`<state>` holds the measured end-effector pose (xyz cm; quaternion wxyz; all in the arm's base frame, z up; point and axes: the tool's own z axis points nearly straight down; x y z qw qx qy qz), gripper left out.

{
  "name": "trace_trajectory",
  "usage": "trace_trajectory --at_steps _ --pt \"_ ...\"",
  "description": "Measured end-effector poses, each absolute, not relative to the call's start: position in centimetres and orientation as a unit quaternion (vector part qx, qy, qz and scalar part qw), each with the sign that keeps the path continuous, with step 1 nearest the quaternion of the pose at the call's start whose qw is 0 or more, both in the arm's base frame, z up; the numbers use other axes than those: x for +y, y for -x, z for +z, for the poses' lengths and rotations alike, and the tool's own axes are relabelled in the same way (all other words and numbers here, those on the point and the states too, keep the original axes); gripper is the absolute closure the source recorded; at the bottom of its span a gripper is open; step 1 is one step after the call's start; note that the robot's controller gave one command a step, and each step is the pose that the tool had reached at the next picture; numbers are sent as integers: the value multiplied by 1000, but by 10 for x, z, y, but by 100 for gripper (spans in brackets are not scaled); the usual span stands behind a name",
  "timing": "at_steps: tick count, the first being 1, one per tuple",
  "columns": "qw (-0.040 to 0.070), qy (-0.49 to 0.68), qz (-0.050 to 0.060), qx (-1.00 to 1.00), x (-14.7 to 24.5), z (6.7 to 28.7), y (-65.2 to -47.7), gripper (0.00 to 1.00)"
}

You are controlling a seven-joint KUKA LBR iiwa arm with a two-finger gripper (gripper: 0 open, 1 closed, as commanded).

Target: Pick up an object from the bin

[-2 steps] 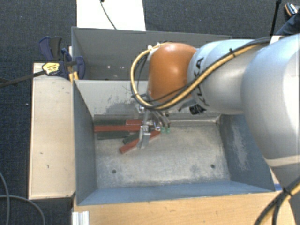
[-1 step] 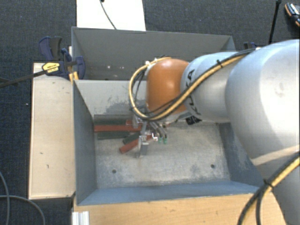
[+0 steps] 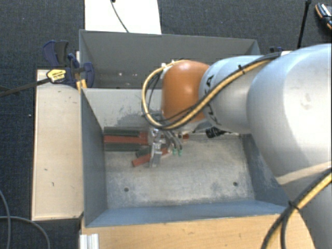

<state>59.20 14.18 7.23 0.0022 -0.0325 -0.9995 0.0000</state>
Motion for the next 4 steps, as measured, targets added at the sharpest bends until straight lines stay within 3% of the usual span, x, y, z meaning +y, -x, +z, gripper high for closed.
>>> trace_trajectory --at_steps 2,3,4 --pt "4 33 0 -999 142 77 -590 100" --pt "7 33 1 -999 141 97 -588 100" --pt "3 34 0 -999 141 116 -590 100"
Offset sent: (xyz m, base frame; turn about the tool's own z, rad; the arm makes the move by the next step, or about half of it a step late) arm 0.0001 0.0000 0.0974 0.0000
